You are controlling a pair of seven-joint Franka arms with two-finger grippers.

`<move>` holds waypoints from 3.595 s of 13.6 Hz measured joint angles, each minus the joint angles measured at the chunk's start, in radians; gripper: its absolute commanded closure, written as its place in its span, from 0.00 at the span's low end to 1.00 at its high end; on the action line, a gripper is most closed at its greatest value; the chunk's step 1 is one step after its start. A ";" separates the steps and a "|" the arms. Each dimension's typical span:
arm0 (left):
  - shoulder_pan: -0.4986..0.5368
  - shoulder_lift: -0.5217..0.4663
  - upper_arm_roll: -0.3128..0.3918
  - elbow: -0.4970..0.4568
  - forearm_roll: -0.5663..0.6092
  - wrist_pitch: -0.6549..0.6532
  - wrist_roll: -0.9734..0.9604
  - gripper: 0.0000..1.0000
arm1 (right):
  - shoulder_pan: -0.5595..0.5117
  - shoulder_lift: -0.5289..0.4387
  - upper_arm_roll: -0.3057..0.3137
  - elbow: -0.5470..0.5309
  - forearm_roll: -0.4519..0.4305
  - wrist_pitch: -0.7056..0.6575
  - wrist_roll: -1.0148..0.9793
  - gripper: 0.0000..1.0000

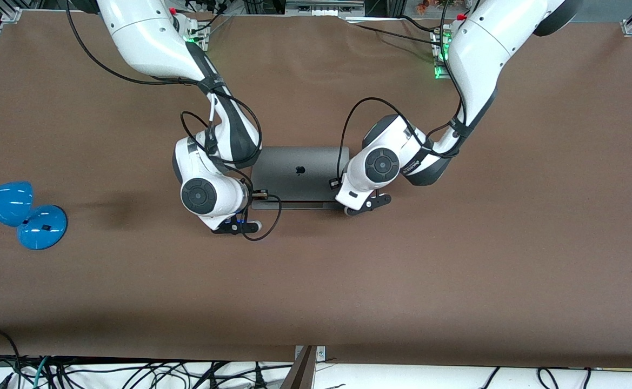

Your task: Close laptop with both arms from behind

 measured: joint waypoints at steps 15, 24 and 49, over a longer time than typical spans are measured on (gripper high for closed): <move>-0.019 0.033 0.029 0.001 0.015 0.050 0.000 1.00 | 0.000 0.046 0.000 0.002 0.000 0.065 -0.022 1.00; -0.036 0.052 0.051 0.001 0.015 0.081 0.000 1.00 | 0.001 0.083 0.000 0.002 0.000 0.133 -0.032 1.00; 0.016 -0.368 0.050 -0.122 0.019 -0.229 0.145 0.00 | -0.043 -0.030 -0.216 0.356 -0.028 -0.312 -0.035 0.24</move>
